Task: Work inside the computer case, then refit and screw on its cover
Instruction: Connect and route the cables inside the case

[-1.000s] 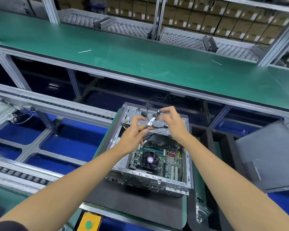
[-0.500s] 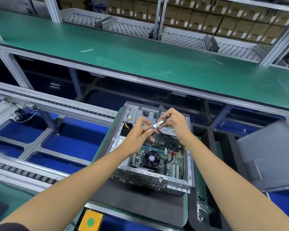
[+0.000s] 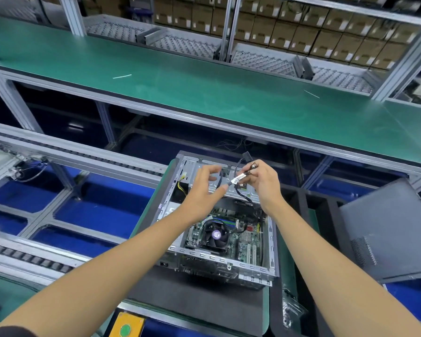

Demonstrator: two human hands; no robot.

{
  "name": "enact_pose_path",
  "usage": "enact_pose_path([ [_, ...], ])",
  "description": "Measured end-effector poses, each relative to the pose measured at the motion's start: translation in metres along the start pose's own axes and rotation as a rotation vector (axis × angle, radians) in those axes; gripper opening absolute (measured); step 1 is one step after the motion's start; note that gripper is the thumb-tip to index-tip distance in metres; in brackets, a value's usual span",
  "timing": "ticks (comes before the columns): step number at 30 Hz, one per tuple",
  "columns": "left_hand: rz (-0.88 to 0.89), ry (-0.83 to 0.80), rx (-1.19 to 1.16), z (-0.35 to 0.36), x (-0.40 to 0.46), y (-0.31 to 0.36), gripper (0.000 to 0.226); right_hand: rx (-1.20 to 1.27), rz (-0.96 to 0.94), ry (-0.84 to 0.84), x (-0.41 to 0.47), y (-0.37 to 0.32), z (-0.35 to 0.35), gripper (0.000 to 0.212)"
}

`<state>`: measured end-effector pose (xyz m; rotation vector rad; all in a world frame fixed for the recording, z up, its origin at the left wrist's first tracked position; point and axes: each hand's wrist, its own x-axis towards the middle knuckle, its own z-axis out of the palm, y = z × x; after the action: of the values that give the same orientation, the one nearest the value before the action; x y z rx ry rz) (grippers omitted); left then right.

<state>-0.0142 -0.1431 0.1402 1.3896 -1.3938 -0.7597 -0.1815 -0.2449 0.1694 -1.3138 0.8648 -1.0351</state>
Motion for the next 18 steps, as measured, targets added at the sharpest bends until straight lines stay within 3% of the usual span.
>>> enact_pose_path([
  [2, 0.102, 0.068, 0.121, 0.006, 0.006, 0.010, 0.038, -0.027, 0.015, 0.026, 0.001, 0.000, -0.007, 0.028],
  [4, 0.189, 0.106, 0.384, 0.014, 0.011, 0.020, 0.036, -0.051, 0.023, 0.028, 0.001, 0.001, -0.011, 0.028],
  [7, 0.201, 0.161, 0.667, 0.033, 0.016, 0.029, 0.036, -0.076, 0.042, -0.013, -0.001, 0.002, -0.007, 0.023],
  [14, 0.124, 0.229, 0.389, 0.062, 0.022, 0.025, 0.021, -0.231, 0.012, 0.041, -0.005, -0.001, -0.001, 0.026],
  [18, 0.086, 0.251, 0.062, 0.058, 0.028, 0.023, 0.013, -0.017, 0.212, 0.100, -0.005, -0.007, -0.005, 0.009],
])
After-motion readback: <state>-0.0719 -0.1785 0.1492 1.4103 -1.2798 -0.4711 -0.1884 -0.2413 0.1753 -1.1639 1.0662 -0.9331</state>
